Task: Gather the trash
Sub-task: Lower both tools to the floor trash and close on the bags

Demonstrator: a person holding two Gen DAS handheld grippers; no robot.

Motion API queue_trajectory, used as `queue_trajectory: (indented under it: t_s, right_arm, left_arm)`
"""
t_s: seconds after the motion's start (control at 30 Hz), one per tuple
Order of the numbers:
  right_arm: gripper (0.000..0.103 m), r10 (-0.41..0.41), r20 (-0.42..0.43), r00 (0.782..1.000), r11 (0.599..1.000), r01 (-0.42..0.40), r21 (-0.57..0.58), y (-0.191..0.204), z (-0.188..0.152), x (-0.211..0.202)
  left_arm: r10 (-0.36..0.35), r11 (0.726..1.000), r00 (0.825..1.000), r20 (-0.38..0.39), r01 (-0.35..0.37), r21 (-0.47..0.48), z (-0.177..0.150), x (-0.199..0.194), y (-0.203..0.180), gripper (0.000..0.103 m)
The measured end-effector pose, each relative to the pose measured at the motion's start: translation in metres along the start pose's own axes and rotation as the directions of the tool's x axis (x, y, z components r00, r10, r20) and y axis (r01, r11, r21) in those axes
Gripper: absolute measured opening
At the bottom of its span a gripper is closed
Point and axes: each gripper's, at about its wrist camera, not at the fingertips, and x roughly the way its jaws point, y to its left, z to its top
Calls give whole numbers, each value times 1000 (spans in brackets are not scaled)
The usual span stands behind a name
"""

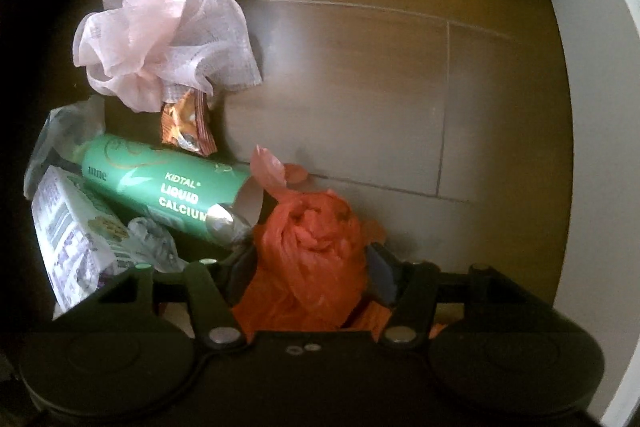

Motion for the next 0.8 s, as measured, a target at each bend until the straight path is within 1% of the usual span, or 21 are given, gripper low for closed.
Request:
queue_trajectory:
  t_s: [0.03, 0.07, 0.1, 0.13, 0.17, 0.2, 0.23, 0.3, 0.37, 0.47, 0.57, 0.67, 0.8]
  right_arm:
    - [56, 8, 1, 1000, 1000, -8, 11, -1, 0, 0]
    - [56, 17, 2, 1000, 1000, -17, 21, -2, -1, 0]
    - [55, 22, 2, 1000, 999, -22, 29, -3, -1, -1]
    - [53, 26, 5, 1000, 999, -26, 34, -4, -1, -2]
    - [53, 24, 10, 1000, 999, -25, 35, -5, -2, -4]
    - [52, 21, 17, 1000, 999, -22, 36, -5, -4, -5]
    - [51, 23, 22, 999, 999, -24, 39, -5, -5, -7]
    - [49, 27, 37, 999, 999, -29, 42, -6, -9, -13]
    - [48, 25, 53, 998, 999, -27, 39, -4, -12, -22]
    - [47, 22, 72, 997, 999, -26, 48, 0, -19, -38]
    - [46, 2, 93, 996, 998, -8, 65, 2, -30, -56]
    - [46, -20, 120, 993, 997, 11, 74, 6, -40, -80]
    - [45, -56, 160, 985, 996, 43, 84, 9, -49, -124]
  left_arm:
    - [-7, 1000, 1000, 0, 7, -10, 1, 1, 2, 46]
    - [-15, 1000, 1000, -1, 15, -21, 3, 1, 6, 44]
    - [-25, 999, 1000, -3, 24, -28, 3, 2, 7, 38]
    - [-32, 999, 999, 0, 32, -29, 3, 1, 8, 29]
    - [-30, 999, 1000, 3, 30, -28, 3, 0, 7, 26]
    - [-26, 999, 1000, 7, 26, -26, 4, -1, 7, 17]
    - [-25, 999, 1000, 9, 25, -25, 0, -7, 10, 12]
    - [-39, 999, 999, 22, 39, -35, -1, -13, 11, 7]
    - [-50, 998, 998, 42, 52, -45, -3, -24, 11, 5]
    - [-42, 998, 998, 56, 44, -41, -9, -38, 8, 4]
    - [-45, 998, 996, 81, 48, -36, -16, -59, 6, 3]
    - [-57, 996, 994, 97, 63, -60, -19, -88, 6, 3]
    - [-51, 994, 992, 114, 61, -87, -27, -127, 0, 3]
